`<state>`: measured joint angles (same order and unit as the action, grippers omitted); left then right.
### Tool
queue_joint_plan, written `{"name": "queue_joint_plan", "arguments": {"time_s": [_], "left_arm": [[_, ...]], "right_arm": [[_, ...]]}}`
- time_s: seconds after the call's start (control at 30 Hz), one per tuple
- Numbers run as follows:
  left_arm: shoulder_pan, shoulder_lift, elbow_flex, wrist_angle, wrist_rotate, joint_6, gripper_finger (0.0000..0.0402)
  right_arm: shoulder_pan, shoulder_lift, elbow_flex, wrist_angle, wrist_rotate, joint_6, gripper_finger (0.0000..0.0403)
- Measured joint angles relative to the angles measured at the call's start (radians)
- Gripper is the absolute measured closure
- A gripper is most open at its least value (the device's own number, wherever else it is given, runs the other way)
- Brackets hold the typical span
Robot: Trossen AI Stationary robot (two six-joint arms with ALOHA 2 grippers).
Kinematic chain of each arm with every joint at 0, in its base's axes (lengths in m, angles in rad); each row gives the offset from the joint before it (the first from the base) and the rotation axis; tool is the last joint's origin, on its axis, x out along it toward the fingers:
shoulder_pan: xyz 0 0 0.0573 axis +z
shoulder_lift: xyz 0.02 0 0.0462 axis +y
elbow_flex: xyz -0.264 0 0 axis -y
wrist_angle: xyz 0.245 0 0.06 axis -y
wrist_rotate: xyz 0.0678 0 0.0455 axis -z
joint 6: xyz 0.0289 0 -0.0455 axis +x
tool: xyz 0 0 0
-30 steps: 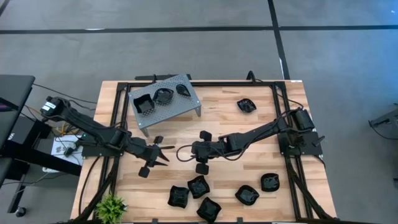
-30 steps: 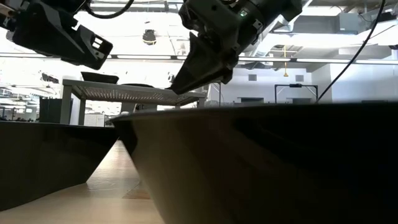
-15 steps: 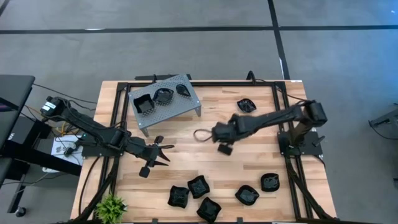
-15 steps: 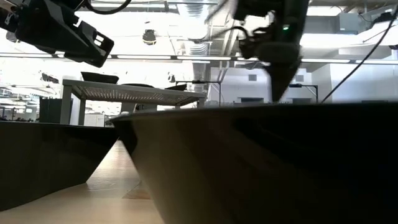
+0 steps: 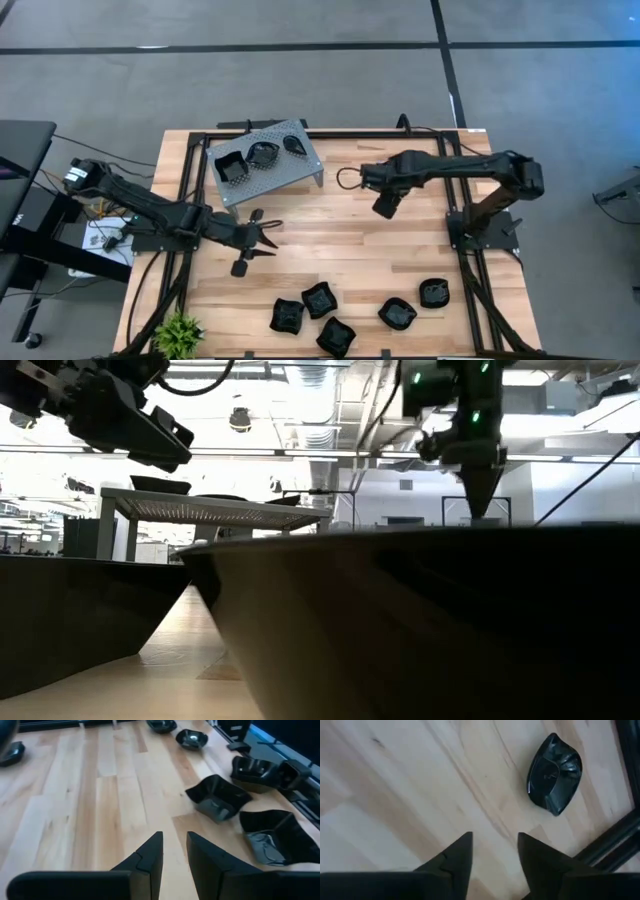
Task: Pick & Place Mini shaped plates
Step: Stack the black leaf shaped plate on top of the black leaf shaped plate on the shelf
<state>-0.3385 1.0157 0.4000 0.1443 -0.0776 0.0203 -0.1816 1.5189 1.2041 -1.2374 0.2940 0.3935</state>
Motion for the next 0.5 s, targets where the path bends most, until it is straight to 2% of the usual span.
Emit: {"name": "queue_joint_plan", "arguments": {"time_s": [0.23,0.5], "left_arm": [[0.028,0.000,0.000,0.001,0.000,0.001,0.0314],[0.034,0.000,0.000,0.004,0.000,0.001,0.0314]], "right_arm": [[-0.135,0.121,-0.056,0.149,-0.001,-0.098,0.0187],[-0.250,0.312,-0.068,0.223,0.002,-0.132,0.0181]]}}
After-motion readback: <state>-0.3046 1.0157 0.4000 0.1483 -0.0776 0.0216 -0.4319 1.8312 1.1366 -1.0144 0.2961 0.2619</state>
